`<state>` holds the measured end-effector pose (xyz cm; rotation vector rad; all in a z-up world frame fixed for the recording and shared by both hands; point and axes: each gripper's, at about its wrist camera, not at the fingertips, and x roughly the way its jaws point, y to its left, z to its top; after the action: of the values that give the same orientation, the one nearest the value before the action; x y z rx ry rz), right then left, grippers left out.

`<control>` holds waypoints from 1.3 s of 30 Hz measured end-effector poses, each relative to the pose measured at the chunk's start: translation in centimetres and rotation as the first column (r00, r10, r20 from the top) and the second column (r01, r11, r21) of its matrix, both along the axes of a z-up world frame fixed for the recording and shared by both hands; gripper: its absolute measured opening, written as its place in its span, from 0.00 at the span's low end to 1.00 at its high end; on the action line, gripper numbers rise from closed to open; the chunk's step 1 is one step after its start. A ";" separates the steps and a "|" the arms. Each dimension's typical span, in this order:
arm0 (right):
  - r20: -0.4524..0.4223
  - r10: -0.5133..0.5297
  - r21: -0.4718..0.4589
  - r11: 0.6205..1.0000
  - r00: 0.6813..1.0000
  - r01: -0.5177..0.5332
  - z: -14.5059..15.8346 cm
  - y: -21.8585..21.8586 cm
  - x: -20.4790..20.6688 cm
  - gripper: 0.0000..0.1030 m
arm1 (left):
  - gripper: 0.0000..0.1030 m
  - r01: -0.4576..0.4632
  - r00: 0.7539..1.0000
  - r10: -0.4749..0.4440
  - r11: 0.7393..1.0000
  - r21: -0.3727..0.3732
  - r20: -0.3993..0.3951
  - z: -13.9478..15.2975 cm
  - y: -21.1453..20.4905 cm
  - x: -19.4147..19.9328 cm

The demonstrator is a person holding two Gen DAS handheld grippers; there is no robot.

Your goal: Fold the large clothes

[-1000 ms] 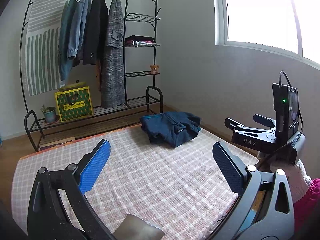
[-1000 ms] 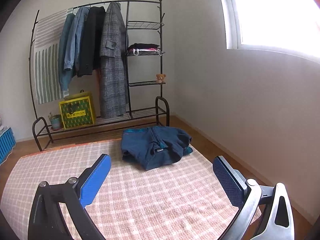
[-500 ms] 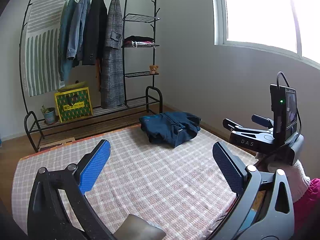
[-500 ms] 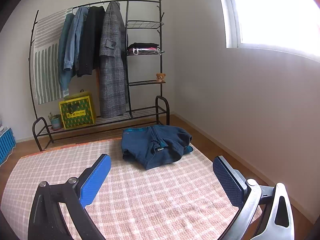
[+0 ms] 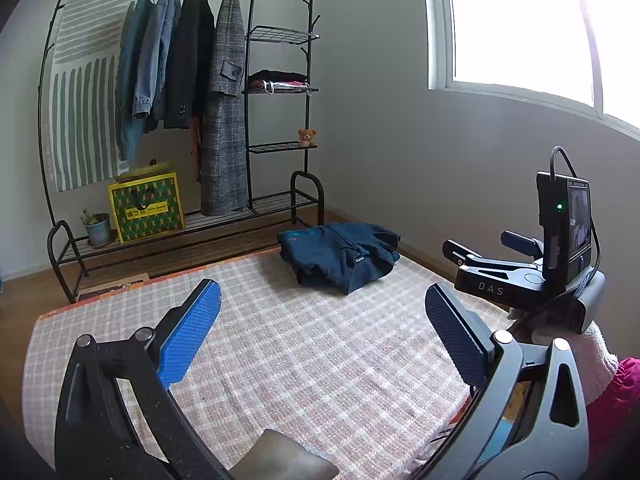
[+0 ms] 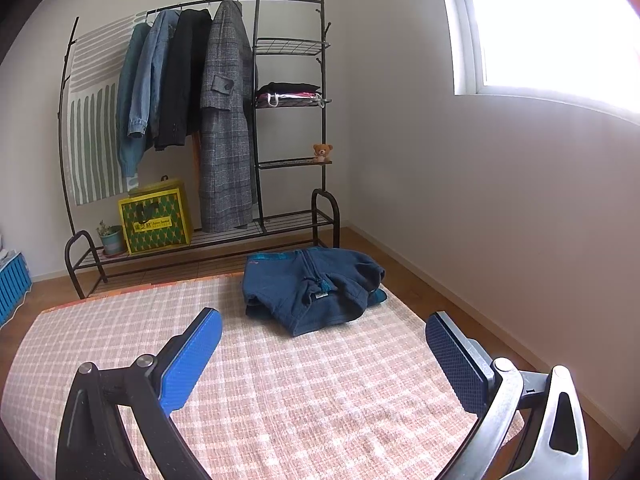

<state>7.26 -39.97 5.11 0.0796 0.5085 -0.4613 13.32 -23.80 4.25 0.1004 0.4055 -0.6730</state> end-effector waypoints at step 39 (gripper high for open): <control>-0.007 0.003 0.009 1.000 1.000 -0.002 -0.4 -0.1 0.2 1.00 | 1.00 0.001 1.000 -0.001 1.000 0.002 0.024 -0.2 0.8 0.1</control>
<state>7.50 -40.04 4.70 0.0857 0.5174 -0.4571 13.37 -23.02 4.07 0.1107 0.3830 -0.6723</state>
